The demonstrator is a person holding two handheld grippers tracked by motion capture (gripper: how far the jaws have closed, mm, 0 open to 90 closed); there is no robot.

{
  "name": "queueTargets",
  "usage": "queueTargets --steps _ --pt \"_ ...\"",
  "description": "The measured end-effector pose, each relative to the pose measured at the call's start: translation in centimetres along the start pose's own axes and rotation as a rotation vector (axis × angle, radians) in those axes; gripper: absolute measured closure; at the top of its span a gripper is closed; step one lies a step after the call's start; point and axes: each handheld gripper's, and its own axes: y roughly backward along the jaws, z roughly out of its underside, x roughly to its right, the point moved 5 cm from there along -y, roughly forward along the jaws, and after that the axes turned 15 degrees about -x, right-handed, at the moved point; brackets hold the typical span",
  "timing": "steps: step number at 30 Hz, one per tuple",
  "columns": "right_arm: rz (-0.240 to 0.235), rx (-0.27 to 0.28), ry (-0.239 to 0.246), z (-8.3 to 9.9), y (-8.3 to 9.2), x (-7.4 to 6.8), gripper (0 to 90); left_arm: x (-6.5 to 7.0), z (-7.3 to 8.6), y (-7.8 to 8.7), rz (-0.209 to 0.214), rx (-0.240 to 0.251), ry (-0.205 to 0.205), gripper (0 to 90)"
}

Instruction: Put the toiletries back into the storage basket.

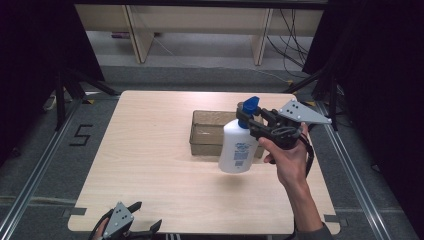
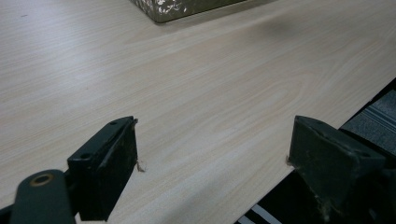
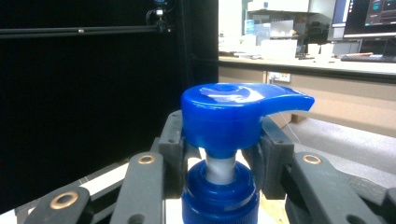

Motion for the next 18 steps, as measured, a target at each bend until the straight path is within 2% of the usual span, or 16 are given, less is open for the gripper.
queueTargets --steps 3,5,9,10,14,16,18 --pt "0.009 0.006 -0.008 -0.5 0.2 0.2 61.8 0.0 0.0 0.0 0.001 0.001 0.004 14.9" --pt "0.019 0.015 0.011 -0.9 0.3 0.5 61.8 0.0 0.0 0.0 0.0 -0.001 0.002 14.9" --pt "0.015 0.008 -0.006 -1.8 0.8 0.6 61.8 0.0 0.0 0.0 0.002 0.003 0.001 14.9" --pt "0.026 0.02 0.015 -2.0 0.9 0.8 61.8 0.0 0.0 0.0 0.004 0.001 0.0 14.9" --pt "0.03 0.022 0.017 -2.3 1.1 1.0 61.8 0.0 0.0 0.0 0.003 0.002 0.001 14.9" --pt "0.03 0.019 0.01 -2.3 1.1 1.2 61.8 0.0 0.0 0.0 0.003 0.002 0.002 14.9" --pt "0.02 0.016 -0.025 -2.4 1.0 1.5 61.8 0.1 0.0 0.0 0.003 0.003 0.005 14.9"
